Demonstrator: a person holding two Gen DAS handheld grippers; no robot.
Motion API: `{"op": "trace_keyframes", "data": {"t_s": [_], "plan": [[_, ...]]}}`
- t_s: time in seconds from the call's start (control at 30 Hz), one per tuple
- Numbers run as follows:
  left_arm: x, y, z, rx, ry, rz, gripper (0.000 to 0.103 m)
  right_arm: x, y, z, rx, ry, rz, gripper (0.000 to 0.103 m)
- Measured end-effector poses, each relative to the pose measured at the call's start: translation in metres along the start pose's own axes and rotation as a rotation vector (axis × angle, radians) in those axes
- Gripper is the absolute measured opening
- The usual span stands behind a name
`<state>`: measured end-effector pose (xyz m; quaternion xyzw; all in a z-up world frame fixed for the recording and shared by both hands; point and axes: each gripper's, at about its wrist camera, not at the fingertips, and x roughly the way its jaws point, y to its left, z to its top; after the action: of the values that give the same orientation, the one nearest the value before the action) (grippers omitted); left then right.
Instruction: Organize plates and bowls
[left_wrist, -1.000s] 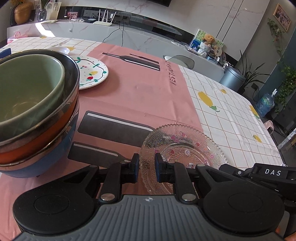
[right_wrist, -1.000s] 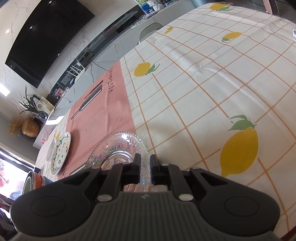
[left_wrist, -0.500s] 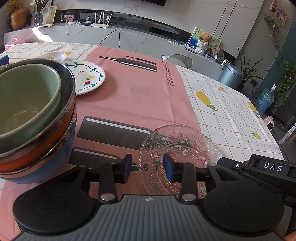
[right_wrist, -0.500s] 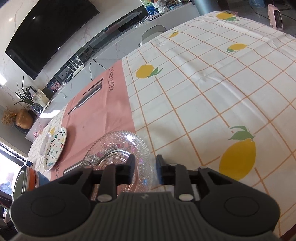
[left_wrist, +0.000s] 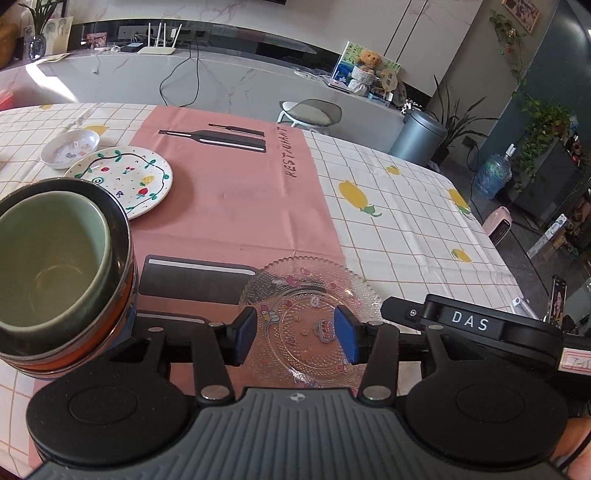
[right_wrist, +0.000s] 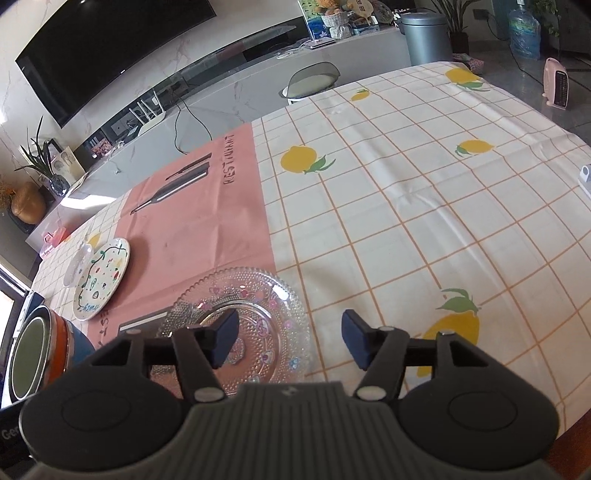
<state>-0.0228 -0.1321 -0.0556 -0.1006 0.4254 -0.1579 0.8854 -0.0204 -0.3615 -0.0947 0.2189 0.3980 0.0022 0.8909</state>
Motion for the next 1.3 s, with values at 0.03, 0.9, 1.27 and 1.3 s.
{"op": "trace_keyframes", "data": {"t_s": [0.03,0.9,1.27,1.3], "plan": [[-0.003,0.002,0.004,-0.005,0.011,-0.006,0.055,0.000,0.002,0.002,0.003,0.005,0.000,0.063],[-0.036,0.190,0.141,-0.199,0.109,-0.048,0.049,0.039,0.137,0.052,-0.175,0.141,0.106,0.067],[0.040,0.244,0.140,-0.265,0.203,-0.148,0.049,0.096,0.158,0.074,-0.133,0.198,0.156,0.066],[0.045,0.246,0.139,-0.262,0.210,-0.152,0.049,0.101,0.158,0.075,-0.132,0.201,0.161,0.066]]}}
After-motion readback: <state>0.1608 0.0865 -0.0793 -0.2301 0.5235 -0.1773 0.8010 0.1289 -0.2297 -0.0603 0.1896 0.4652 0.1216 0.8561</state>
